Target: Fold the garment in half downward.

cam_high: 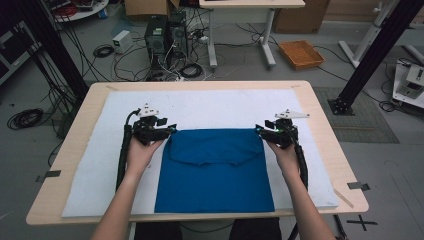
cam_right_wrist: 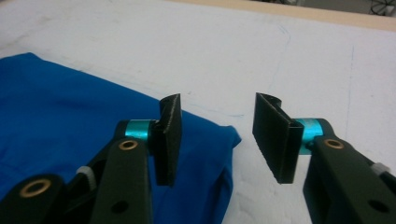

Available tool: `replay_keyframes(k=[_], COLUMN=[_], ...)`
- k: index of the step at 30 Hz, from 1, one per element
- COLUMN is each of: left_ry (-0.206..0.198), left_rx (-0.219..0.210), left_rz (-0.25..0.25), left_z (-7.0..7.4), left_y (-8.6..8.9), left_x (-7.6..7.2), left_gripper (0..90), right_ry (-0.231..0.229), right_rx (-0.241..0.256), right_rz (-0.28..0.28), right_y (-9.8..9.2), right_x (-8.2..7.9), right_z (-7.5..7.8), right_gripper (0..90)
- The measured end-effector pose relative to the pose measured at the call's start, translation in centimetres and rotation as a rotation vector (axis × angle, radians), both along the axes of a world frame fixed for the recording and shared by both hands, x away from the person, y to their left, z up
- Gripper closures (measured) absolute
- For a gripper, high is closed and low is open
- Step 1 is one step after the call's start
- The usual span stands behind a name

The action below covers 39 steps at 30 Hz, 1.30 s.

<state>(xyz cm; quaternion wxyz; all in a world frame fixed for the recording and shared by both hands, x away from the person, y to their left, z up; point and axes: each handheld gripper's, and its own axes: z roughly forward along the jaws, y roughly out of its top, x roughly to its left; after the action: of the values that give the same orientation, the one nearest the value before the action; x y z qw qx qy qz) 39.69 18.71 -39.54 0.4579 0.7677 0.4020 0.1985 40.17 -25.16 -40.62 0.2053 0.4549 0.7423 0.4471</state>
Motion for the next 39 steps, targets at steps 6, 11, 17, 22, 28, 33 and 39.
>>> replay_keyframes(k=[6,11,17,22,28,33,39], left_ry=[0.099,0.185,0.291,0.312,0.301,0.311,0.310], left_rx=[-0.066,-0.072,-0.067,-0.111,-0.099,-0.094,-0.089], left_rz=[-0.022,-0.017,0.033,0.041,0.034,0.034,0.028], left_z=[-0.7,-2.3,-4.3,-4.7,-4.7,-4.8,-4.8], left_y=[0.6,0.5,0.6,0.4,0.1,0.0,-0.2], left_x=[-3.2,-4.5,-4.3,-4.0,-4.1,-4.0,-4.0], left_gripper=[48.2,50.8,54.7,61.3,69.1,72.7,73.8], right_ry=[-0.031,-0.035,0.027,0.032,0.032,0.052,0.092], right_rx=[0.037,0.011,0.034,0.031,0.032,0.046,0.065], right_rz=[-0.003,-0.004,-0.016,-0.014,-0.014,-0.023,-0.046], right_y=[-0.7,-0.9,-1.3,-1.1,-1.1,-1.5,-1.6], right_x=[-3.4,-5.3,-5.6,-5.6,-5.6,-5.5,-5.2], right_z=[0.4,-0.5,-2.1,-2.4,-2.5,-2.7,-3.1], right_gripper=[49.6,49.7,52.2,52.4,52.9,55.1,57.1])
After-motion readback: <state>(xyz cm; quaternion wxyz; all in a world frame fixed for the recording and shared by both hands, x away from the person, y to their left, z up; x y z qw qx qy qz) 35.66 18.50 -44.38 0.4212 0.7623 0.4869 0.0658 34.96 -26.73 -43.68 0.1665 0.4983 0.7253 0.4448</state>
